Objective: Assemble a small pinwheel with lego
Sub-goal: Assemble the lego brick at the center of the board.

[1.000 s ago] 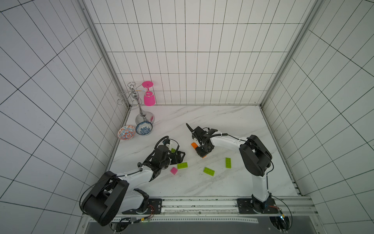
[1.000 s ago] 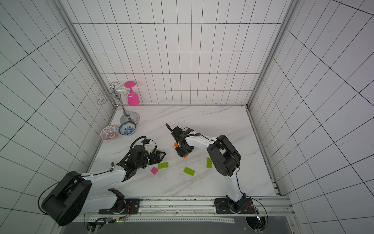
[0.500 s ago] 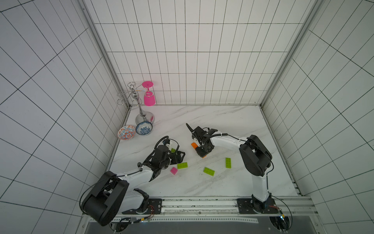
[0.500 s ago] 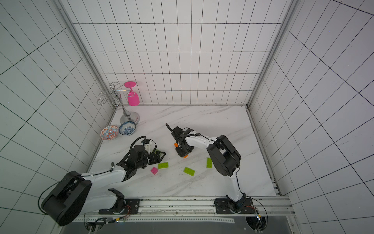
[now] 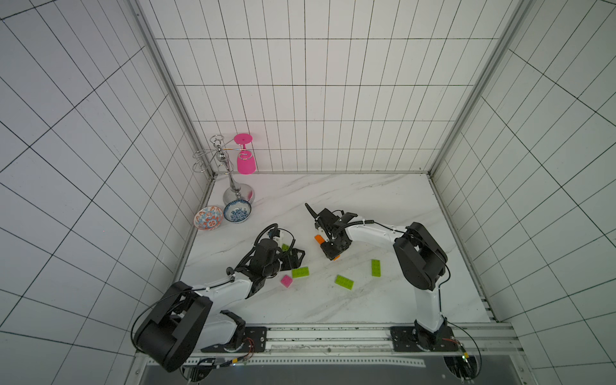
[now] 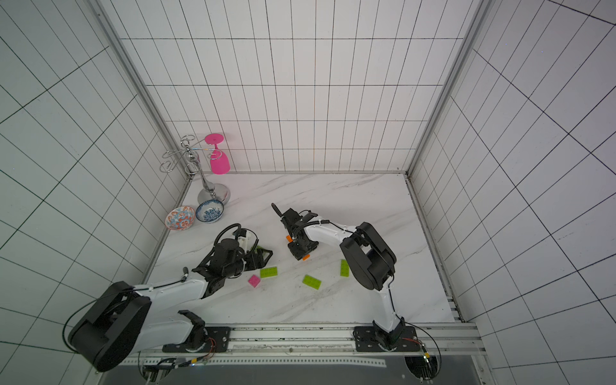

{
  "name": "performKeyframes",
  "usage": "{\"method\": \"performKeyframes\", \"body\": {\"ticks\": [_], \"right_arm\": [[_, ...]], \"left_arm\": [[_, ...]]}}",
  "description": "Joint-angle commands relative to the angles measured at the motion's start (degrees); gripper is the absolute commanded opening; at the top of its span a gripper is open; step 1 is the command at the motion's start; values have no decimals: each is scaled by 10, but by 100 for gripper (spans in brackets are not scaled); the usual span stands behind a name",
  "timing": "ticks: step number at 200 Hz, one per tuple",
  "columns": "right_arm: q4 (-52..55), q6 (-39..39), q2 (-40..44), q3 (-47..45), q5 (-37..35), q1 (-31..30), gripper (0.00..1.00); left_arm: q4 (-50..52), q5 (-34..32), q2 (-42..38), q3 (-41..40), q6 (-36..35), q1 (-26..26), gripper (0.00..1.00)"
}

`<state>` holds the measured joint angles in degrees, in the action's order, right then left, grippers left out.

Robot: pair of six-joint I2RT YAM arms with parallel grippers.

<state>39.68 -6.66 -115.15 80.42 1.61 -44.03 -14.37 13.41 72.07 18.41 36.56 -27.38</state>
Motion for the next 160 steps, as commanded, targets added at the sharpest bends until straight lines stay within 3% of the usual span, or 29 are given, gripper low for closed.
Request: {"method": "performKeyframes", "body": {"ticks": [1,51,76,101,124,143,160], "right_arm": [[4,-2,-44,-4,-9,0,55],[-5,-11,22,-5,-4,3,83],[-17,-19,89,-44,-14,1,84],[-19,-8,158,-101,1,-14,79],[-21,-4,192,-135,12,-42,63],[-22,4,198,-145,29,-64,58],[12,0,201,-148,16,-76,47]], "left_arm": [[-7,1,-3,11,-4,1,86],[56,-34,-82,13,-21,3,88],[112,-40,-141,19,-39,3,89],[175,-63,-200,15,-45,-9,89],[206,-75,-250,-10,-26,-25,89],[209,-62,-277,-36,-5,-24,88],[213,-39,-300,-47,-3,-25,87]]}}
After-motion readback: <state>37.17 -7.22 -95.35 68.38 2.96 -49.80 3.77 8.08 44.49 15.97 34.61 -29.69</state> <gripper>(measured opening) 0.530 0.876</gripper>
